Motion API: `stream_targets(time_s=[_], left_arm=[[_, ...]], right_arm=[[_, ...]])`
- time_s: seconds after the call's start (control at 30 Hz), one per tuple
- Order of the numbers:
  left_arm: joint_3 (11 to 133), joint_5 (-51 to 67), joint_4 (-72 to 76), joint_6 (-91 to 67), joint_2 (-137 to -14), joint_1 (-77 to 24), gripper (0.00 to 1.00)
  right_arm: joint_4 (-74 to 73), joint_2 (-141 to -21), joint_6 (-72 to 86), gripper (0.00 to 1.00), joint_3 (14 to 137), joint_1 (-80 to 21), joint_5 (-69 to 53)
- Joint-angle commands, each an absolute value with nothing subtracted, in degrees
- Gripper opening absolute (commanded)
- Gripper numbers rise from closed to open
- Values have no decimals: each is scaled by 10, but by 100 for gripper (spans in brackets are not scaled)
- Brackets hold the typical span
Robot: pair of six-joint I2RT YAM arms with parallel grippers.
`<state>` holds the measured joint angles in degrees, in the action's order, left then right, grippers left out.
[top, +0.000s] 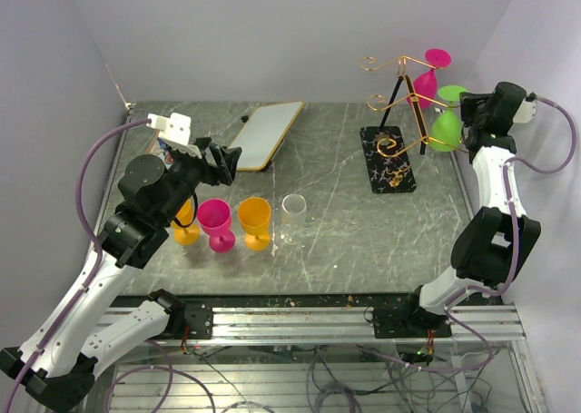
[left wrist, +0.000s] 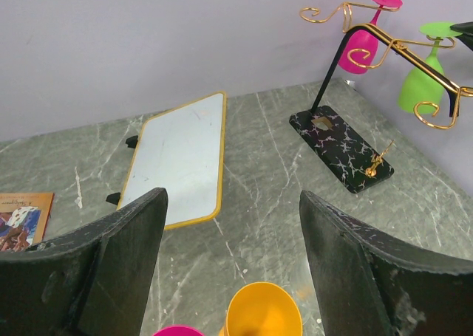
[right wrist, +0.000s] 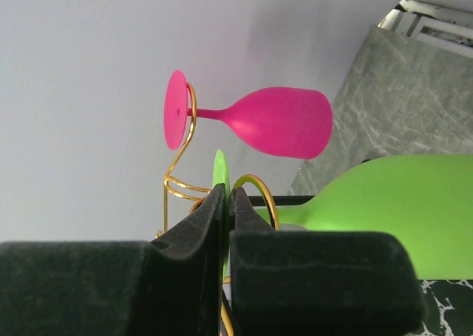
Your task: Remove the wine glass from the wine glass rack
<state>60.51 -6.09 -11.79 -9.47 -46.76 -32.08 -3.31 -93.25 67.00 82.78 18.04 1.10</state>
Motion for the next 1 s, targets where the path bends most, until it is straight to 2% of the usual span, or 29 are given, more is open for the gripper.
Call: stream_targets(time_s=[0.0,0.3,0.97], left_arm=[[600,-51,-91,-97,-462,-323,82],[600,-52,-92,-97,-462,-323,83],[599,-50,-92,-98,-463,-325,83]], right_arm=[[0,-927,699,0,825,186,-19],[6,-929,727,0,834,188,-13],[19,-879,790,0,766,204,23]])
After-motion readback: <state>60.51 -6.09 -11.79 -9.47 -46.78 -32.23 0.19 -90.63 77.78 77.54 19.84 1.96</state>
